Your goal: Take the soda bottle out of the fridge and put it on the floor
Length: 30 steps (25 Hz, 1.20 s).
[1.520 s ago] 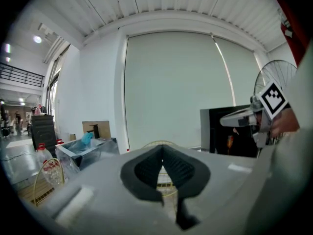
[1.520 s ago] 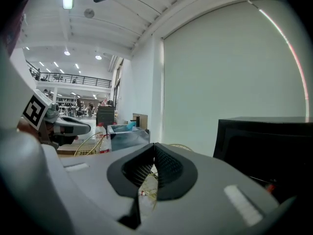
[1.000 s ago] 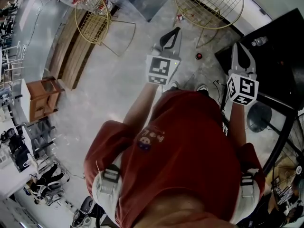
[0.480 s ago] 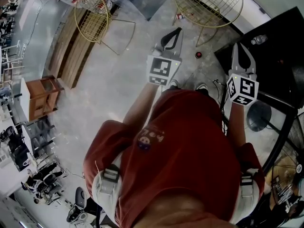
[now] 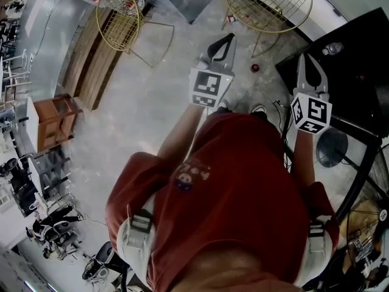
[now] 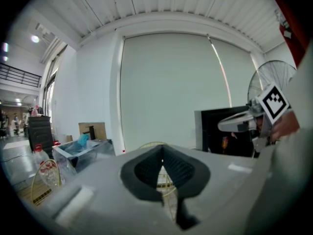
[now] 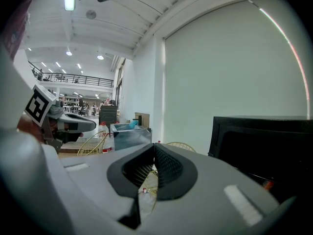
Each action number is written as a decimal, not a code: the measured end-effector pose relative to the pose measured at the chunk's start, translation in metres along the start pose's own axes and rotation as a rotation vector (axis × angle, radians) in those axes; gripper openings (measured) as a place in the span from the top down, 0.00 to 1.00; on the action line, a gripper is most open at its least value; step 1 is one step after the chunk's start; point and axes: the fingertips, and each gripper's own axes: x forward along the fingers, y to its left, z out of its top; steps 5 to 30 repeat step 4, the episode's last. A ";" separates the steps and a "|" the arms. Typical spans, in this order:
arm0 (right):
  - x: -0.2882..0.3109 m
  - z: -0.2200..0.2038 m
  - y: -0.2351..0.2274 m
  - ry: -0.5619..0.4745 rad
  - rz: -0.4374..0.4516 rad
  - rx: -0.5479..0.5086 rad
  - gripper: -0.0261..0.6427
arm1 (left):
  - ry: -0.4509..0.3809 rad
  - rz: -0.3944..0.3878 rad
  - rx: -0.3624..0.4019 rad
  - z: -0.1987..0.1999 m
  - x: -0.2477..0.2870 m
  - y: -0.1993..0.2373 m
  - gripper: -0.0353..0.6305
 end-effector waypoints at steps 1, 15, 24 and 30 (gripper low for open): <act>0.000 -0.001 0.000 0.001 0.003 0.000 0.96 | -0.001 -0.001 -0.001 0.000 0.000 -0.001 0.95; -0.001 -0.004 0.002 0.004 0.008 -0.001 0.96 | -0.001 -0.008 0.002 -0.001 0.000 -0.006 0.95; -0.001 -0.004 0.002 0.004 0.008 -0.001 0.96 | -0.001 -0.008 0.002 -0.001 0.000 -0.006 0.95; -0.001 -0.004 0.002 0.004 0.008 -0.001 0.96 | -0.001 -0.008 0.002 -0.001 0.000 -0.006 0.95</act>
